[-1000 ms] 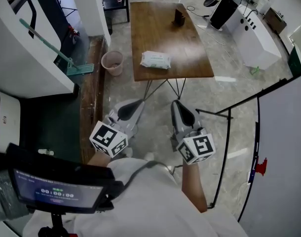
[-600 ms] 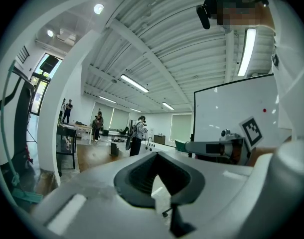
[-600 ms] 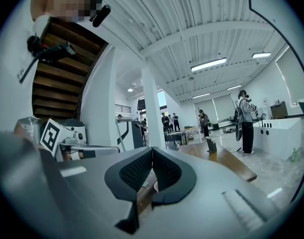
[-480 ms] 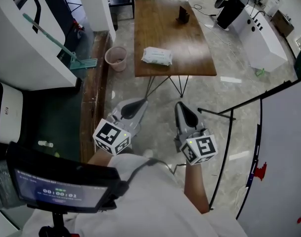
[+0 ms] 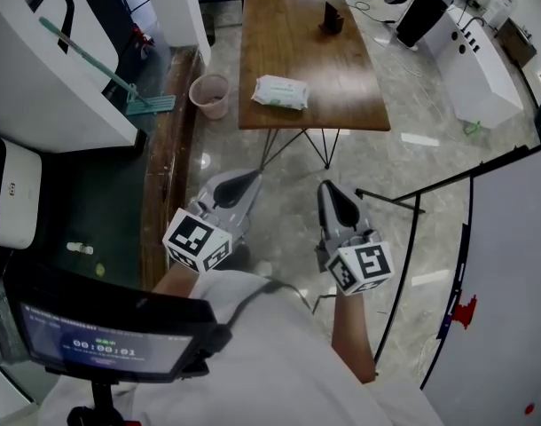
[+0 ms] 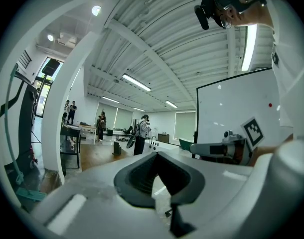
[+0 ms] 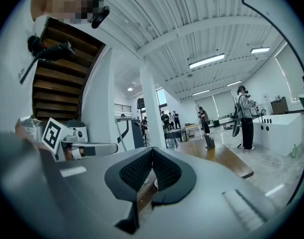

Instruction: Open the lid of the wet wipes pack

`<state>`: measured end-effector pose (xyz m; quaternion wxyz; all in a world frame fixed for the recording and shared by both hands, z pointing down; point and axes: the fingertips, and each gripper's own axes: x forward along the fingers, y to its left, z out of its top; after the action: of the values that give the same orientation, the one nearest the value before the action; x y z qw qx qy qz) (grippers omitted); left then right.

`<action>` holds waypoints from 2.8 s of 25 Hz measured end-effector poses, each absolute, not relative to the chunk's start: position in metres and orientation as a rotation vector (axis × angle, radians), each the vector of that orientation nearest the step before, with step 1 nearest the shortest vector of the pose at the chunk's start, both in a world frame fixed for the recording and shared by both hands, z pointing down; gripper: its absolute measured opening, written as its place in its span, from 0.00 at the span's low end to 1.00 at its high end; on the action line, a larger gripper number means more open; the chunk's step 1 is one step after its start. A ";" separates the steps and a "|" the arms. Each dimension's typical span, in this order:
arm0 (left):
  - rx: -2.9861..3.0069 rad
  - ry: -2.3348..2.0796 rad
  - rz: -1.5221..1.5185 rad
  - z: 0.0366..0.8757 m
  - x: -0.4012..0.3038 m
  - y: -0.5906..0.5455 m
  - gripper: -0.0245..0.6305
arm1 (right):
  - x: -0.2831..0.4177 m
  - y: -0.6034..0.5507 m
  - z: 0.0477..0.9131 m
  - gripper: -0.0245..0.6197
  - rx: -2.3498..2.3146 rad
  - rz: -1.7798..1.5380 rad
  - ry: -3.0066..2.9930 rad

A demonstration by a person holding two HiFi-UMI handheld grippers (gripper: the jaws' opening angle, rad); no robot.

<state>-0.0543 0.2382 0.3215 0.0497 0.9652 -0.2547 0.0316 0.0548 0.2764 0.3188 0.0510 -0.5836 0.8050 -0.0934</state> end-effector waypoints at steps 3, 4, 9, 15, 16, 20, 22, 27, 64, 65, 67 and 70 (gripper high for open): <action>2.935 -0.779 0.088 0.324 -0.050 0.227 0.05 | 0.060 0.268 0.320 0.05 -1.776 -0.278 2.444; 2.934 -0.777 0.088 0.325 -0.048 0.225 0.05 | 0.062 0.266 0.321 0.05 -1.777 -0.279 2.442; 2.930 -0.754 0.091 0.325 -0.039 0.214 0.05 | 0.070 0.256 0.321 0.05 -1.791 -0.285 2.430; 2.925 -0.715 0.088 0.333 -0.028 0.173 0.05 | 0.080 0.216 0.324 0.05 -1.822 -0.285 2.416; 2.924 -0.708 0.088 0.334 -0.026 0.164 0.05 | 0.082 0.208 0.325 0.05 -1.830 -0.287 2.413; 2.929 -0.668 0.103 0.336 -0.016 0.124 0.05 | 0.091 0.172 0.325 0.05 -1.864 -0.299 2.393; 2.919 -0.648 0.104 0.335 -0.014 0.102 0.05 | 0.093 0.151 0.325 0.05 -1.877 -0.309 2.386; 2.908 -0.615 0.145 0.338 -0.011 0.048 0.05 | 0.085 0.099 0.323 0.05 -1.890 -0.328 2.399; 2.884 -0.561 0.343 0.420 -0.007 -0.144 0.05 | 0.073 -0.118 0.413 0.05 -1.910 -0.228 2.834; 2.874 -0.572 0.353 0.426 -0.004 -0.147 0.05 | 0.074 -0.122 0.422 0.05 -1.889 -0.229 2.866; 2.854 -0.587 0.381 0.438 0.001 -0.147 0.05 | 0.075 -0.127 0.437 0.05 -1.843 -0.239 2.935; 2.857 -0.597 0.430 0.451 0.011 -0.147 0.05 | 0.075 -0.135 0.455 0.05 -1.758 -0.239 3.029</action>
<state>0.0115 -0.1475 0.4513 0.0955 0.9640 -0.2015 0.1449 0.0746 -0.1354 0.4554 -0.1831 -0.4923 0.8483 -0.0670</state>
